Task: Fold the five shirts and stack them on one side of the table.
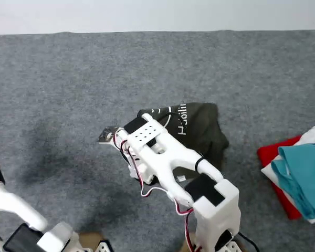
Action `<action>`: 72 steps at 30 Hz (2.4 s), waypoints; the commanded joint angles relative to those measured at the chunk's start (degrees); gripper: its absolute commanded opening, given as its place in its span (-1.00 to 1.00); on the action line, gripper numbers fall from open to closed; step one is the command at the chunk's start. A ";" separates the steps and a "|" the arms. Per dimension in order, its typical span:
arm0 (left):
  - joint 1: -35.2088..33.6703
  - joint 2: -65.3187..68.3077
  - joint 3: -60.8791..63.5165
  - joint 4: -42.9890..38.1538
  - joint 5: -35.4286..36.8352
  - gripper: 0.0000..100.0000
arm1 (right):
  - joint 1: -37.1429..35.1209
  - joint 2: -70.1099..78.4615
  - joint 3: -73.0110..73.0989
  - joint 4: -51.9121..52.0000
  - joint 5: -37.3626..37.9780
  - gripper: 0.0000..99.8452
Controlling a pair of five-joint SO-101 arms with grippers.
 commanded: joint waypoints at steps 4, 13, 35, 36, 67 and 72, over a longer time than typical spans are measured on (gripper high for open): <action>0.35 -2.46 -0.31 -0.44 0.44 -1.00 | -0.22 -9.36 -8.88 9.54 -0.53 -0.98; -0.09 -2.99 -0.75 1.32 0.18 -1.00 | 13.32 -9.36 -22.24 2.15 -0.09 -0.98; 7.56 -23.12 15.34 -3.78 0.09 -1.00 | 9.63 20.70 -32.88 -27.91 -0.18 -0.98; 7.65 -23.74 15.87 -3.78 0.09 -1.00 | 9.36 20.79 -33.93 -27.82 -0.18 -0.98; 7.82 -28.66 16.13 -3.60 0.09 -0.99 | 22.37 -2.15 -31.56 16.04 -8.44 -0.97; 7.82 -28.66 16.13 -3.34 0.09 -0.99 | 25.98 -8.31 -22.42 16.04 -14.07 -0.80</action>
